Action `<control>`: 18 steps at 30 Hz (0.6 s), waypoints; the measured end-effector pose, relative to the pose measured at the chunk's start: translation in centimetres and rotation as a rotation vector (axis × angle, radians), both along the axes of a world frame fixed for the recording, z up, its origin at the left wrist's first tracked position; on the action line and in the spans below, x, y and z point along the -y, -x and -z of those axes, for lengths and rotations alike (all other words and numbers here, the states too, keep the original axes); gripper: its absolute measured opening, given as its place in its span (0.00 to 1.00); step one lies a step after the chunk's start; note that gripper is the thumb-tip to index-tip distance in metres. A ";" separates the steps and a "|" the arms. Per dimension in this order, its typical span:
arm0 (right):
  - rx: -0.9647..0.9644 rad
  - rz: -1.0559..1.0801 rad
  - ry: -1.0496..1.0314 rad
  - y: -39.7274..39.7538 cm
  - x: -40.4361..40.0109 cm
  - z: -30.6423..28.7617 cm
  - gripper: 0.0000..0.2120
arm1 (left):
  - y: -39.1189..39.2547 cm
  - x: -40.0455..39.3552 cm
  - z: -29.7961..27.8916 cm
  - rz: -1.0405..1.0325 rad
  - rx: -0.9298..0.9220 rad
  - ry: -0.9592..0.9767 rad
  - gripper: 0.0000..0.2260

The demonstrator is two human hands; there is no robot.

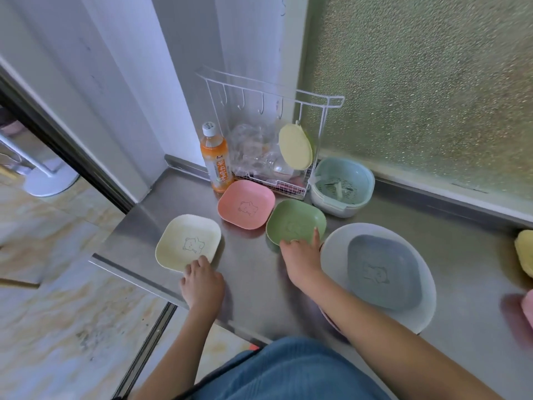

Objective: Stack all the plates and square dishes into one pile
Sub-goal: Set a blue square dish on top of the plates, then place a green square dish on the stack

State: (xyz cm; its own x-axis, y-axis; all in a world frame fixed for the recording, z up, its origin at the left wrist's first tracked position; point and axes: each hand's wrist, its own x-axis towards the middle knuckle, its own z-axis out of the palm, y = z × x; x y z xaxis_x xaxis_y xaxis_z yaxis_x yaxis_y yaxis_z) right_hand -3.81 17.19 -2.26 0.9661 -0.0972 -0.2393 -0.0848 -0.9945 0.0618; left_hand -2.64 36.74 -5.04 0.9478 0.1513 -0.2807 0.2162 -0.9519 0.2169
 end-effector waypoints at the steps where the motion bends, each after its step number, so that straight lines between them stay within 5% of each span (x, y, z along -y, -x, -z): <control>1: -0.006 -0.010 0.002 0.0 0.0 0.1 0.14 | -0.2 0.0 0.0 0.023 -0.003 -0.005 0.11; 11: -0.002 -0.058 -0.059 0.2 0.5 0.2 0.15 | -0.7 1.3 -0.1 0.132 0.103 0.050 0.07; 18: 0.310 0.072 -0.269 -0.1 0.4 -0.9 0.07 | -1.0 3.3 -0.9 0.158 0.346 0.133 0.06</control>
State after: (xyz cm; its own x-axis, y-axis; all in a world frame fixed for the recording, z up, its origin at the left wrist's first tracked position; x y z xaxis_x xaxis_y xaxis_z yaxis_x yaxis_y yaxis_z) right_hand -3.75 16.82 -1.32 0.9893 -0.1413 0.0357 -0.1289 -0.9625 -0.2386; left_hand -1.65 33.45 -4.15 0.9985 -0.0200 0.0515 -0.0379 -0.9262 0.3750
